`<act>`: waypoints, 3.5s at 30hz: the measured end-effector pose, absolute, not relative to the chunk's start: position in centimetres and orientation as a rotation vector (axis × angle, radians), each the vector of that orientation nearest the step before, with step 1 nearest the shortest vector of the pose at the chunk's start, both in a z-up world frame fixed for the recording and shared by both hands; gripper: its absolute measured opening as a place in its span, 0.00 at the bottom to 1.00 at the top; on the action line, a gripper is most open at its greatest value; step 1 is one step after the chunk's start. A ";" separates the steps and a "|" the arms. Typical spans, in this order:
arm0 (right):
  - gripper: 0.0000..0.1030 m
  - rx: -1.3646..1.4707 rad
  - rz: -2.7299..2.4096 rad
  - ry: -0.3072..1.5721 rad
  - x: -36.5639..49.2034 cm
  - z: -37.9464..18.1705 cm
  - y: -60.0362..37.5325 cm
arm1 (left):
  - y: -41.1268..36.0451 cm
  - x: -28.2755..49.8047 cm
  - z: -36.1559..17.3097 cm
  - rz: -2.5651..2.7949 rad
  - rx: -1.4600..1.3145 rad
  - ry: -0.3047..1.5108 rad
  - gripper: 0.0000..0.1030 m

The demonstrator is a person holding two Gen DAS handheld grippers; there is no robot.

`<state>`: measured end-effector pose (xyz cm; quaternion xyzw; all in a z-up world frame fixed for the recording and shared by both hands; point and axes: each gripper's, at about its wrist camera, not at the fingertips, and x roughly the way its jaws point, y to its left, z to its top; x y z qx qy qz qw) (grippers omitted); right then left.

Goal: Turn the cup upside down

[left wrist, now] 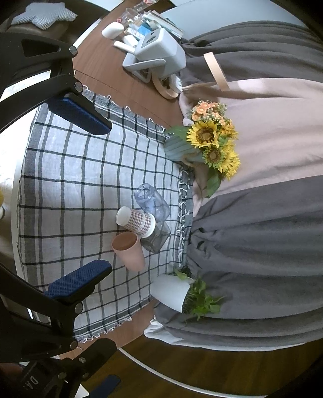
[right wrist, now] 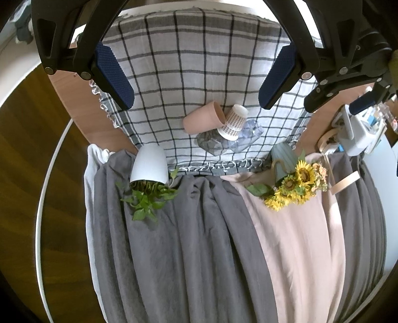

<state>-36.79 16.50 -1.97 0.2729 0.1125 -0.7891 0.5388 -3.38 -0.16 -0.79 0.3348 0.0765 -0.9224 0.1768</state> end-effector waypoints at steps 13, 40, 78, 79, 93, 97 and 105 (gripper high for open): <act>0.98 0.732 -1.846 0.310 -36.8 -3.8 10.2 | -4.2 -8.4 -3.8 -2.532 1.093 0.276 1.00; 0.97 0.999 -1.468 0.807 -44.3 -10.5 -20.5 | -16.7 -26.0 -11.7 -1.670 1.048 0.694 0.99; 0.72 1.030 -1.133 1.296 -44.1 -19.4 -27.5 | -21.0 -28.9 -16.7 -1.555 1.102 0.756 0.99; 0.72 1.023 -1.149 1.286 -44.1 -18.7 -27.3 | -20.9 -28.8 -16.5 -1.561 1.099 0.757 0.99; 0.72 0.962 -1.457 0.825 -42.7 -6.1 -16.0 | -16.0 -24.0 -11.5 -1.732 1.027 0.716 0.99; 0.72 0.987 -1.535 0.713 -41.4 -5.5 -11.3 | -13.9 -21.8 -10.7 -1.764 1.023 0.707 0.99; 0.72 1.104 -1.544 0.641 -37.4 -8.5 -4.9 | -10.6 -17.3 -11.7 -1.748 1.063 0.719 0.99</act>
